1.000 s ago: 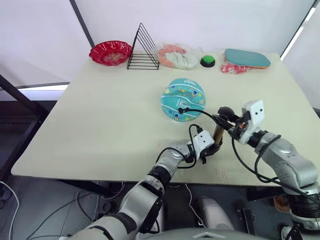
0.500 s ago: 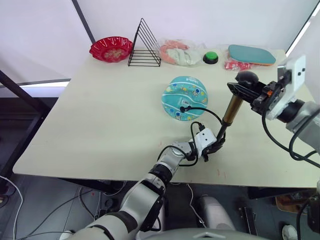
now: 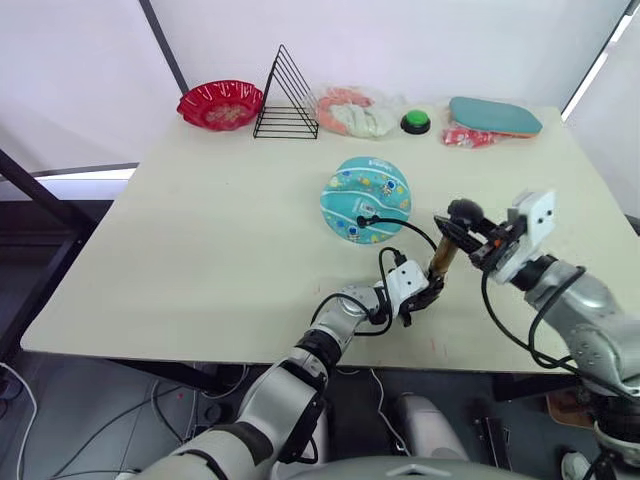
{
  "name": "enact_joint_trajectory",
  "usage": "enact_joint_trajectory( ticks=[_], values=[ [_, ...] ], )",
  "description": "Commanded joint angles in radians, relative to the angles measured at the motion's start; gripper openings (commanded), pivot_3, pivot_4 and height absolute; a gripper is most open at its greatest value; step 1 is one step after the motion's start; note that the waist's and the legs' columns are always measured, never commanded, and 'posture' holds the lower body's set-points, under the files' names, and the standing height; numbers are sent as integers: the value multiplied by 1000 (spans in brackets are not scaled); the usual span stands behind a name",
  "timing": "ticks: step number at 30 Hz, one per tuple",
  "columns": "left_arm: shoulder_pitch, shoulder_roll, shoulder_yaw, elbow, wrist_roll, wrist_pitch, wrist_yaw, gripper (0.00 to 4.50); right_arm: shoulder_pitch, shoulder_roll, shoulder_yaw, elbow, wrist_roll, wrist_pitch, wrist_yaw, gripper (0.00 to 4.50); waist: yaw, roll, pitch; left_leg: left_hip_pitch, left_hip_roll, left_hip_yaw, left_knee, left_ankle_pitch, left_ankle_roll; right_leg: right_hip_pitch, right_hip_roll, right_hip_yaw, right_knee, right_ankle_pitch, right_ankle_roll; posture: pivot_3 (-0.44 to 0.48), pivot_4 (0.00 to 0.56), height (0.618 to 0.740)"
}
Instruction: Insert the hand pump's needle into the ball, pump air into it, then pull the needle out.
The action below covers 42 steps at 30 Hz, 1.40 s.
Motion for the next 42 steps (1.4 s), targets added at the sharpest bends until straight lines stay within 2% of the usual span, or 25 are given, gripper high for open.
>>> enact_joint_trajectory(
  ticks=[1,4,6,11,18,23,26,31,37,42],
  values=[
    [34,7,-22,28,23,13,-16,1066,68,-3,100,185,-148,-7,19,1149,0,-1,-1,0,0,0,0,0,0,0,0,0,0,0,0,0,150,740],
    [37,10,-22,24,23,13,-16,1066,47,4,86,180,-149,-16,27,1149,-1,-1,-2,3,0,1,-1,0,0,2,0,1,0,0,0,0,150,740],
    [37,11,-22,24,23,14,-16,1066,15,1,42,141,-121,4,16,1149,-1,-2,-2,9,0,1,-3,0,0,6,0,1,-1,-2,-3,0,150,740],
    [38,10,-24,25,24,12,-18,1066,-84,-39,-81,4,-23,94,-11,1149,1,-1,0,9,0,1,-4,0,0,6,0,1,-1,-2,-3,0,150,740],
    [32,7,-29,40,25,5,-19,1066,-271,-157,-270,-143,186,285,-52,1149,8,7,8,-7,-2,1,-2,0,0,-7,-2,0,-1,1,2,0,150,740],
    [32,8,-33,45,26,1,-22,1066,-385,-248,-378,-165,349,404,-97,1149,8,10,14,-8,-3,0,-2,0,0,-7,-3,0,-1,1,1,0,150,740],
    [30,7,-32,48,26,-1,-20,1066,-402,-268,-392,-163,400,431,-120,1149,8,10,15,-8,-3,0,-3,0,0,-7,-4,0,-1,1,2,0,150,740],
    [31,7,-30,47,25,-2,-18,1066,-278,-236,-318,-167,335,402,-103,1149,7,10,15,-8,-3,0,-3,0,0,-7,-3,0,-1,1,2,0,150,740],
    [33,9,-25,40,27,0,-17,1065,-72,-154,-94,-59,96,223,-52,1149,-1,0,1,-2,-1,0,-3,0,1,-2,-1,0,-2,0,2,0,150,740],
    [35,15,-21,42,29,6,-12,1065,18,-74,65,109,-52,83,-11,1149,-12,-7,-5,14,2,-1,-6,-1,0,12,0,-2,-2,-5,-6,0,150,740]
  ],
)
